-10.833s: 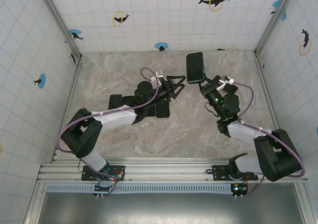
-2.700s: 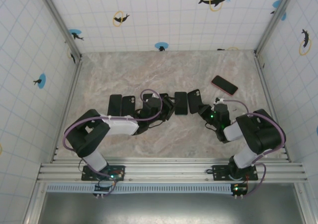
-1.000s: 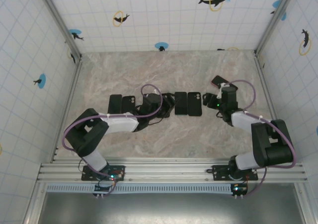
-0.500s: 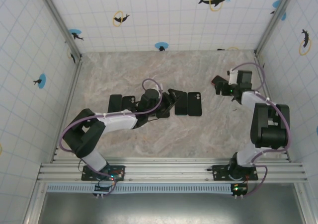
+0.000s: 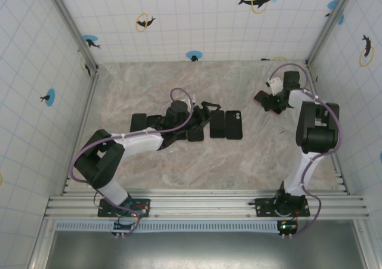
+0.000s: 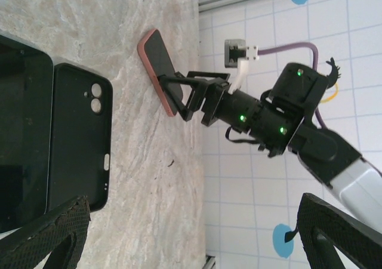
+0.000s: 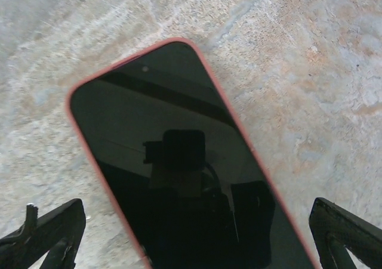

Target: Take the phone out of the phone case

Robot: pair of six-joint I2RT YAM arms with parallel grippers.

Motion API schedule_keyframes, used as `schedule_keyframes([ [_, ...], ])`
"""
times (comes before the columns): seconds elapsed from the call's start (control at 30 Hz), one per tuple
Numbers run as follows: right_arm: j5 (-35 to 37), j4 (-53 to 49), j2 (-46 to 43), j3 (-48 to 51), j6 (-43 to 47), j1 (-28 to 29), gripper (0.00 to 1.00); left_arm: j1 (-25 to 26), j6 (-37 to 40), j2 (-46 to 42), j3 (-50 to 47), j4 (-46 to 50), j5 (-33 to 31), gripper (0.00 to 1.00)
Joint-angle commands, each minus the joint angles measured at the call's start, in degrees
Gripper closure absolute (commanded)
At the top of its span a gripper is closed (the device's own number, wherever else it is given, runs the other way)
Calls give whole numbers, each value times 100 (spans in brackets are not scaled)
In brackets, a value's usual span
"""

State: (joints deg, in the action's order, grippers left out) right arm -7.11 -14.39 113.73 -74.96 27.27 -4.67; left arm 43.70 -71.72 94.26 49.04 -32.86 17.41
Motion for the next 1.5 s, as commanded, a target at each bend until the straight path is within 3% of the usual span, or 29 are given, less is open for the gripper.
schedule_keyframes([
  [0.0,-3,-647,336,-519,446,-82,1,-45,255,-175,196,181,61,8],
  [0.43,-1127,-1377,993,-1298,653,-277,1,-114,134,-180,170,235,65,8],
  [0.6,-1651,-1654,984,-1286,787,-430,1,-115,89,-96,216,214,112,8],
  [0.83,-1836,-1892,864,-930,1172,-491,1,-116,-37,-22,195,60,181,8],
  [1.17,-744,-1962,640,-641,1421,-186,0,-116,-46,7,219,52,217,8],
  [1.47,-387,-2147,857,-860,1419,-55,4,-115,-24,-74,126,70,183,8],
])
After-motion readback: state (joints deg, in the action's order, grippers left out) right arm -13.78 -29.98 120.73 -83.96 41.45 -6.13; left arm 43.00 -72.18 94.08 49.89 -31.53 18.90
